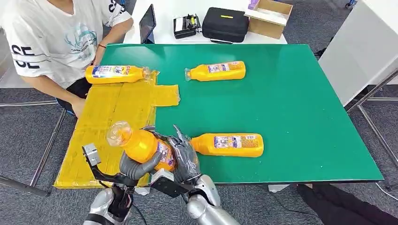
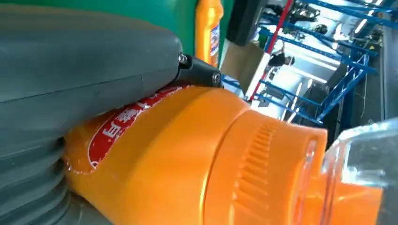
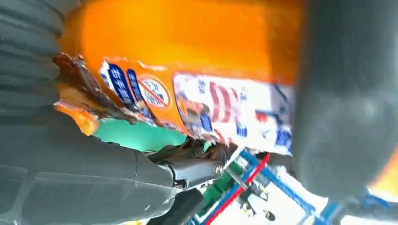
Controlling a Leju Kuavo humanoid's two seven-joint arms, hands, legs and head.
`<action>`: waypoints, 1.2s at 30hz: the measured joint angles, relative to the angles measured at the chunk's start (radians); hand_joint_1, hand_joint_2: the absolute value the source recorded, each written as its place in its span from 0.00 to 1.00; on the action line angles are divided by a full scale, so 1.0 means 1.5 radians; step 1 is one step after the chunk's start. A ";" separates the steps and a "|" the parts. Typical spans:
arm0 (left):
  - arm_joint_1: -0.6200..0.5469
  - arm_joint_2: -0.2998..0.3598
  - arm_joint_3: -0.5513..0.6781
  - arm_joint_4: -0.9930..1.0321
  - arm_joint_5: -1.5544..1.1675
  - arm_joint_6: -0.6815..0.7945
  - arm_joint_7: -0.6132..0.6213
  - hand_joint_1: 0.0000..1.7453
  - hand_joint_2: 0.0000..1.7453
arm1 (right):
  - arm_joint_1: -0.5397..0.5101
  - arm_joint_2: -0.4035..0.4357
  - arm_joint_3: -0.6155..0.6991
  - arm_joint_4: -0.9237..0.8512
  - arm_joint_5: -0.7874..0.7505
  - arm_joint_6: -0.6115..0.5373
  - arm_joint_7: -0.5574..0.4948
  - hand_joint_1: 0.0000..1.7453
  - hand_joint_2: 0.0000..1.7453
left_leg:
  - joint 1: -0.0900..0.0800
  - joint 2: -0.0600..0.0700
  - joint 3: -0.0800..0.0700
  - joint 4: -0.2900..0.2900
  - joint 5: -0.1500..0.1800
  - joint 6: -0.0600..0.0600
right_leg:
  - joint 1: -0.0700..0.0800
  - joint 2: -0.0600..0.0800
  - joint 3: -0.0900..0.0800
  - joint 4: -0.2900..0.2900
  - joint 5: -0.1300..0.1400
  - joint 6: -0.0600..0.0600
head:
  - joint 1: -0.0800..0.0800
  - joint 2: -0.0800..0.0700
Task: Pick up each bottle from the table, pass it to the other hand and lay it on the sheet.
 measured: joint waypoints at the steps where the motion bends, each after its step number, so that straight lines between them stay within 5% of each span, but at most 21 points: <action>1: -0.002 -0.001 0.000 -0.003 -0.011 0.014 -0.004 1.00 1.00 | 0.004 0.000 -0.002 -0.013 -0.006 -0.003 -0.003 0.00 0.00 | 0.000 0.000 0.000 0.000 0.000 0.000 | 0.000 0.000 0.000 0.000 0.000 0.000 | 0.000 0.000; 9: -0.010 -0.005 0.038 -0.009 -0.105 0.149 -0.049 1.00 1.00 | 0.028 -0.005 -0.019 -0.122 -0.042 -0.052 -0.027 0.00 0.00 | 0.000 0.001 0.000 0.000 0.000 0.000 | 0.000 0.000 -0.001 0.000 0.000 0.000 | 0.000 0.000; 15: -0.065 0.000 0.088 -0.019 -0.407 0.446 -0.121 1.00 1.00 | 0.052 -0.008 -0.023 -0.230 -0.137 -0.068 -0.084 0.00 0.00 | 0.000 0.001 0.000 0.000 0.000 0.000 | 0.000 0.000 -0.001 0.000 0.000 0.000 | 0.000 0.000; 29: -0.170 0.012 0.127 0.057 -0.648 0.595 -0.116 1.00 1.00 | 0.063 -0.011 -0.018 -0.342 -0.196 -0.067 -0.091 0.00 0.00 | 0.000 0.001 0.000 0.000 0.000 0.000 | 0.000 0.000 -0.001 0.000 0.000 0.000 | 0.000 0.000; 30: -0.182 0.016 0.126 0.073 -0.680 0.599 -0.107 1.00 1.00 | 0.062 -0.012 -0.015 -0.342 -0.198 -0.066 -0.091 0.00 1.00 | 0.000 0.001 0.000 0.000 0.000 0.000 | 0.000 0.000 -0.001 0.000 0.000 0.000 | 0.000 0.000; 36: -0.265 0.045 0.092 0.208 -0.862 0.551 -0.043 1.00 1.00 | 0.059 -0.013 -0.007 -0.345 -0.215 -0.058 -0.092 0.00 1.00 | 0.000 0.001 0.000 0.000 0.001 0.000 | 0.000 0.000 0.000 0.000 0.000 0.000 | 0.000 0.000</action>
